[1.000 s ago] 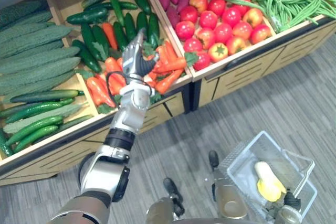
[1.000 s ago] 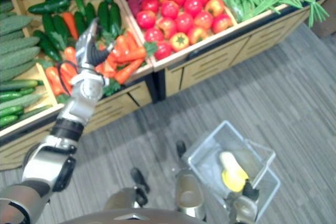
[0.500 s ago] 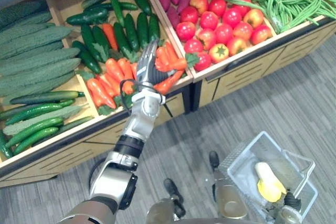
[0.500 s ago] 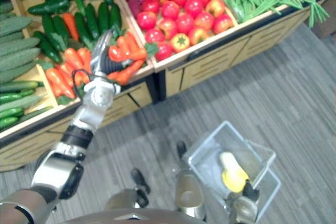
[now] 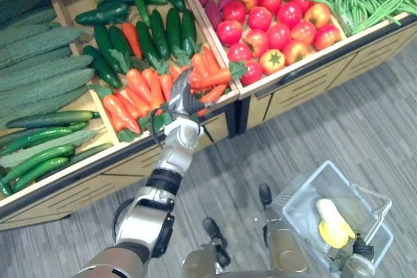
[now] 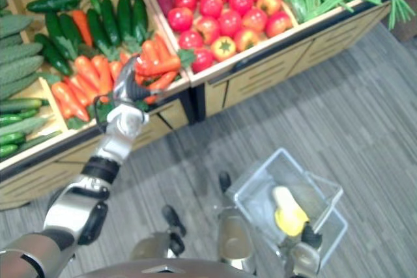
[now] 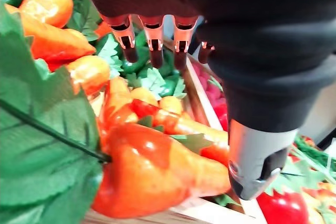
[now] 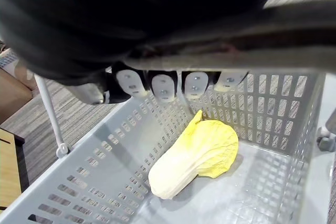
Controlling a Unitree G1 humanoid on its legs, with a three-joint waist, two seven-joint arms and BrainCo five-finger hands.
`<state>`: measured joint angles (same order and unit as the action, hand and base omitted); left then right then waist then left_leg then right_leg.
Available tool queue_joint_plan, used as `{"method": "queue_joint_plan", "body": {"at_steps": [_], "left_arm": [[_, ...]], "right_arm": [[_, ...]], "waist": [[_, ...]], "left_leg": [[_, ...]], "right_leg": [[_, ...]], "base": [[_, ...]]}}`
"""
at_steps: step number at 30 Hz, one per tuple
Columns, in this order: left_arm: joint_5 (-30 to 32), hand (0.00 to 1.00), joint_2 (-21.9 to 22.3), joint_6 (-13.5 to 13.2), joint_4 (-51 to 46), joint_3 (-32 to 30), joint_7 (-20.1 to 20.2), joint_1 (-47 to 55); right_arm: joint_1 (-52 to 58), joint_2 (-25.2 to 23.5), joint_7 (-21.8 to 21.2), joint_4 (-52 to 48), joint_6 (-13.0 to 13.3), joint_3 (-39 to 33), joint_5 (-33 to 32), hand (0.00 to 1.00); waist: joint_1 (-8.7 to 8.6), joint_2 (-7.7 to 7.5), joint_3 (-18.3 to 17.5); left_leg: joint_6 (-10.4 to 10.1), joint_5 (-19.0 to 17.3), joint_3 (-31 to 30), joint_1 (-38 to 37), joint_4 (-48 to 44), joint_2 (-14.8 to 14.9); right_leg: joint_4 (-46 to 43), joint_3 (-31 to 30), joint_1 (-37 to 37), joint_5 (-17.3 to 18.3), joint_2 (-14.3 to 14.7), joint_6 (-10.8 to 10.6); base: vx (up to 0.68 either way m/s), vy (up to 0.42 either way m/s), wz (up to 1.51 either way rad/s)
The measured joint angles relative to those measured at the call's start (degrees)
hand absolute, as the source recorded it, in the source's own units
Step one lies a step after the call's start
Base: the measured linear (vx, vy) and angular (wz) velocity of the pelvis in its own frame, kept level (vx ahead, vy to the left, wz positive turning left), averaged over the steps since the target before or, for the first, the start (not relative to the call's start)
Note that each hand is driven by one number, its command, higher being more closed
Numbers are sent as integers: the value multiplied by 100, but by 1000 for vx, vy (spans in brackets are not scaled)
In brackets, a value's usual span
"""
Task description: Pick vegetable in the basket
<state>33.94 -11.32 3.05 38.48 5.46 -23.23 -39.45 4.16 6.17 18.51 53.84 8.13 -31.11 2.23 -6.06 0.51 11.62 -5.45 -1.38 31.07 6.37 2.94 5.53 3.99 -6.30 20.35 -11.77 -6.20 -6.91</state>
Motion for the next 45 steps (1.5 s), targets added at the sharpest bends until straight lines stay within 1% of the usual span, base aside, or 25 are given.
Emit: {"method": "queue_joint_plan", "body": {"at_steps": [4,8,11,13,16,21,22,26,30,32,35,37,45], "left_arm": [[-7,0,0,20,333,-155,-12,-187],[-14,0,-6,33,765,-224,-25,-483],[-16,0,-6,102,818,-362,-25,-619],[-28,0,-6,104,951,-360,-25,-767],[-228,0,-4,101,974,-356,-27,-858],[-234,0,-2,90,974,-300,-66,-878],[-233,100,-2,90,974,-275,-65,-878],[-220,100,-25,82,976,-242,-147,-900],[-220,100,-63,67,1046,-228,-127,-987],[-223,100,-65,-28,1189,-157,-86,-1015],[-223,100,-40,-57,1194,-140,-128,-1015],[-224,100,-50,-127,1192,-139,-128,-1017],[-233,100,-33,-118,1199,-151,-127,-1016]], "right_arm": [[2,-1,-2,-98,-3,34,0,100],[5,0,-1,-215,-1,120,0,100],[8,-2,0,-324,-2,253,-2,100],[19,-2,1,-384,-2,295,-3,100],[19,-2,1,-429,6,403,-3,100],[27,-4,1,-523,6,452,-3,100],[35,-5,1,-523,6,452,-4,100],[41,-5,2,-523,6,452,-4,100],[46,-5,7,-527,7,454,-5,100],[46,-5,7,-533,7,457,-5,100],[47,-5,17,-533,7,461,-5,100],[48,-5,26,-535,7,472,-5,100],[49,-5,123,-568,12,594,-4,100]], "waist": [[-4,-3,2],[-6,-20,12],[-18,-45,27],[-29,-50,30],[-50,-64,39],[-69,-65,40],[-66,-66,41],[-55,-65,42],[-29,-67,45],[-32,-64,55],[-31,-66,69],[-30,-66,69],[-30,-67,70]], "left_leg": [[-7,-4,76,44,-24,23],[-26,-101,177,169,-144,62],[-55,-153,291,210,-222,128],[-83,-179,307,258,-282,174],[-115,-215,346,261,-312,228],[-114,-277,427,250,-339,238],[-113,-286,427,251,-346,238],[-115,-302,426,253,-351,239],[-109,-318,425,256,-341,240],[-115,-331,427,255,-334,242],[-115,-332,425,255,-330,243],[-115,-333,422,255,-331,246],[-115,-333,410,253,-338,264]], "right_leg": [[-8,-50,65,-1,23,1],[-22,-141,203,-2,50,2],[-19,-223,267,-2,117,2],[-17,-227,303,-3,147,3],[-16,-239,318,-4,200,4],[-17,-297,330,-5,217,4],[-19,-298,330,-5,215,4],[-19,-303,330,-5,214,4],[-20,-307,330,-5,214,4],[-19,-311,330,-5,217,4],[-19,-310,330,-6,220,4],[-20,-308,330,-7,222,4],[-33,-300,330,-11,240,4]], "base": [[44,-14,-7],[42,-15,-11],[60,-24,-18],[63,-30,-10],[56,-25,-8],[42,-9,-7],[0,0,0],[0,0,0],[0,0,0],[15,-11,-1],[10,-5,0],[33,-18,1],[13,-10,0]]}}
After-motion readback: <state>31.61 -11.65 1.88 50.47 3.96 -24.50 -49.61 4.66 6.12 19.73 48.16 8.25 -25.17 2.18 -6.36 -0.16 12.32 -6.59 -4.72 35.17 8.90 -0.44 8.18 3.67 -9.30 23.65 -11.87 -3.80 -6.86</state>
